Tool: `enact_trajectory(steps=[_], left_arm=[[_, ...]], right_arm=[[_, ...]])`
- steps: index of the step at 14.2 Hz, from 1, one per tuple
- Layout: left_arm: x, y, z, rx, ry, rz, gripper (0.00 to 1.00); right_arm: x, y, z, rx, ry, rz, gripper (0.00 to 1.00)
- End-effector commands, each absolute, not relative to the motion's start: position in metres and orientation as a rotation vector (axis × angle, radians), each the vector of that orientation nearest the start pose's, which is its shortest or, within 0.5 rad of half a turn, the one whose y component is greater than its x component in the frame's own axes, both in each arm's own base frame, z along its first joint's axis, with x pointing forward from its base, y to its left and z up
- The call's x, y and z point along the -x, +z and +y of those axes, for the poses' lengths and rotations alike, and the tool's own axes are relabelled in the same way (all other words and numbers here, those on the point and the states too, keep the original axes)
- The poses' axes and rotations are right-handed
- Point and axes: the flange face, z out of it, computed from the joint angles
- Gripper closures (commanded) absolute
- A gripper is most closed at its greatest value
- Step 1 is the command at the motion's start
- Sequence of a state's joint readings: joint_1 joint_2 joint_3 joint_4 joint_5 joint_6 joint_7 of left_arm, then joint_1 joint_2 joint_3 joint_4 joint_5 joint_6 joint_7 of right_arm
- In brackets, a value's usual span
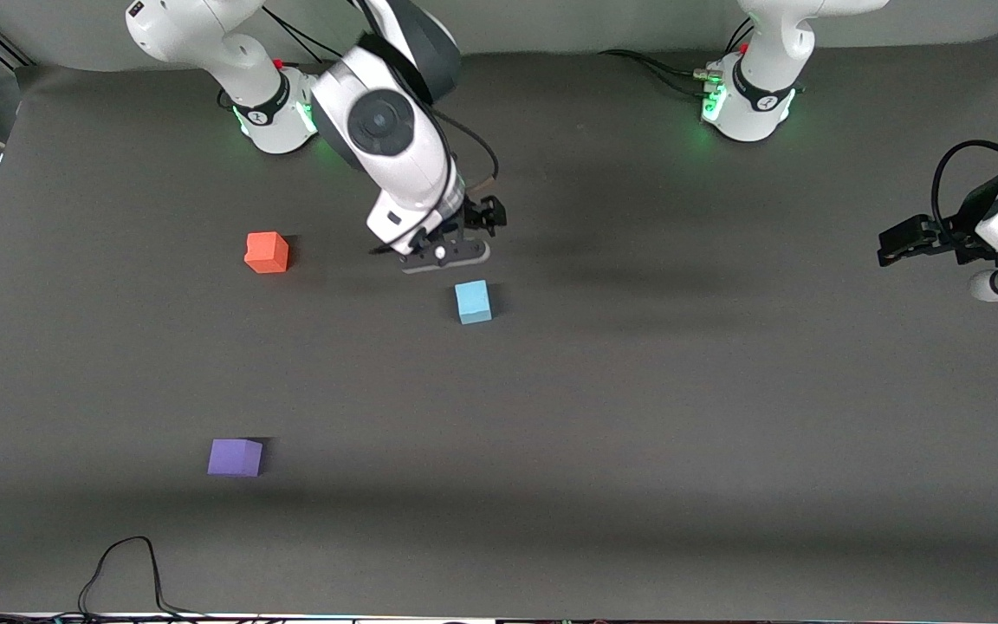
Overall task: Place blue block between orange and purple blocks
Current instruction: 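Retract the left gripper while the right gripper reaches the blue block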
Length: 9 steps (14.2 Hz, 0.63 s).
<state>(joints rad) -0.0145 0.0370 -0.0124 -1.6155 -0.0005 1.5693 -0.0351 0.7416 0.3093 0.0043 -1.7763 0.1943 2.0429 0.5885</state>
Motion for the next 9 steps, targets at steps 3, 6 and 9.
enact_trajectory(steps=[3,6,9], left_arm=[[-0.559,0.590,-0.016,3.126,0.071,0.001,0.00],[-0.558,0.586,-0.017,3.126,0.095,0.003,0.00],[-0.557,0.587,-0.017,3.132,0.103,0.015,0.00]], right_arm=[[-0.458,0.313,0.434,3.055,0.135,-0.097,0.00],[-0.461,0.278,0.435,3.072,0.124,-0.103,0.00],[-0.455,0.245,0.439,3.079,0.090,-0.125,0.00]])
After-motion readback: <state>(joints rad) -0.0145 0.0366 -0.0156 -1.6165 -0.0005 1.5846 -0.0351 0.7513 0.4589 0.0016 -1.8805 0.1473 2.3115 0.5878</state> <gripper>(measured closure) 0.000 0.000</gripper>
